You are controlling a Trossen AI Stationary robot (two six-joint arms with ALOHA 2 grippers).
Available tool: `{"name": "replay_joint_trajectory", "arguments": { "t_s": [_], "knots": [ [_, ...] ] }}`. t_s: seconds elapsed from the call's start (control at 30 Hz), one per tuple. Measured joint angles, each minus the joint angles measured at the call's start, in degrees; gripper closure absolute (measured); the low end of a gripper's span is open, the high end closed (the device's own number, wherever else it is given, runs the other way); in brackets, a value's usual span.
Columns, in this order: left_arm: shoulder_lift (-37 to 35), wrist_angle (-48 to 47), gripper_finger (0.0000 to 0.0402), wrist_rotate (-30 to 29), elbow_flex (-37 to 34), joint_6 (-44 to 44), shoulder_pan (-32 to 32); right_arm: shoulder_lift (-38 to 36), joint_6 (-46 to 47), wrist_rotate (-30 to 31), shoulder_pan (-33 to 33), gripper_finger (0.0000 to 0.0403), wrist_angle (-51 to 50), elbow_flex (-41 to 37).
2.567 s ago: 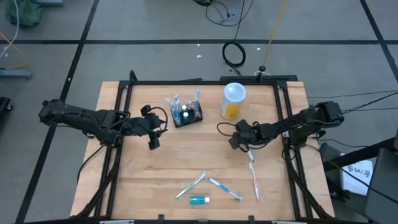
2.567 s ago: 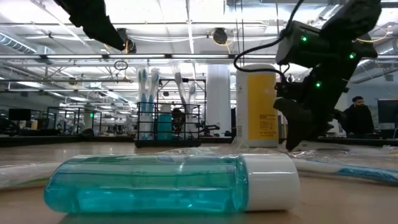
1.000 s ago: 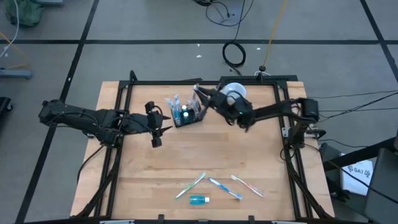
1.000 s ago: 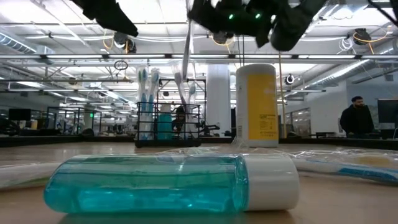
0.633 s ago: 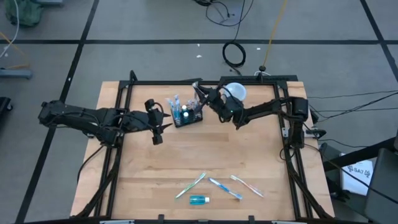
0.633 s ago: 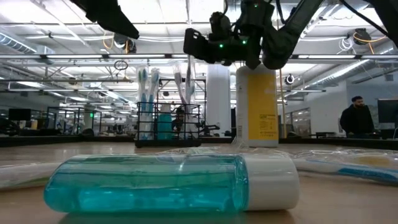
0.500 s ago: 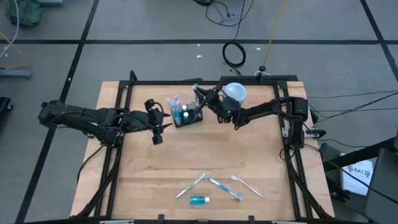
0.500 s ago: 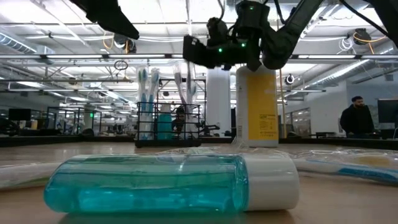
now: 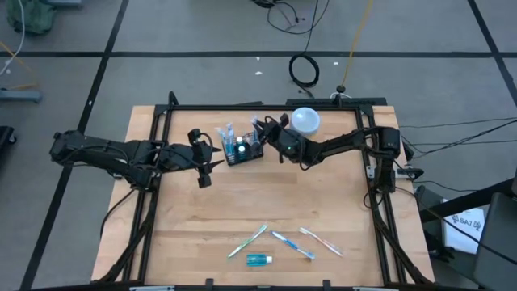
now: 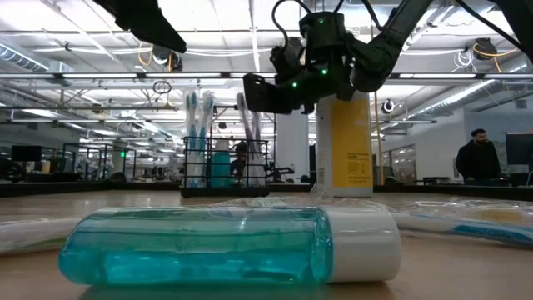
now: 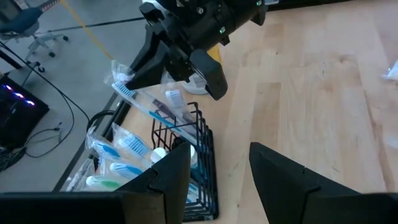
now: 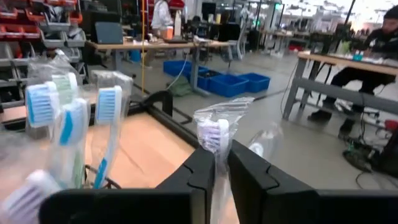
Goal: Pick & Place toothbrushing station
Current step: Put the purple toothbrush into the black mesh organizer, then put the orange toothbrush into the black mesh organizer
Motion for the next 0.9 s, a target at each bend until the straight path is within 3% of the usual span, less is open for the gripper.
{"name": "replay_joint_trajectory", "arguments": {
  "t_s": [0.3, 0.67, 0.8, 0.9],
  "knots": [
    [0.00, -1.16, 0.0229, 0.09, 0.00, -1.17, 0.00, 0.00, 0.04, 0.02, 0.00, 0.0330, -0.75, 0.00],
    [0.00, -1.38, 0.0229, 0.11, 0.00, -3.00, 0.00, -2.28, -5.68, 0.37, 1.56, 0.0234, -0.92, -0.04],
    [0.00, -1.60, 0.0229, 1.13, 0.00, -4.26, -0.11, -6.01, -8.42, 0.48, 3.85, 0.0216, -5.91, -0.07],
    [0.00, -1.81, 0.0229, 3.89, 0.00, -4.44, -0.11, -10.00, -3.72, 0.39, 6.06, 0.0210, -14.10, -0.04]
  ]
}}
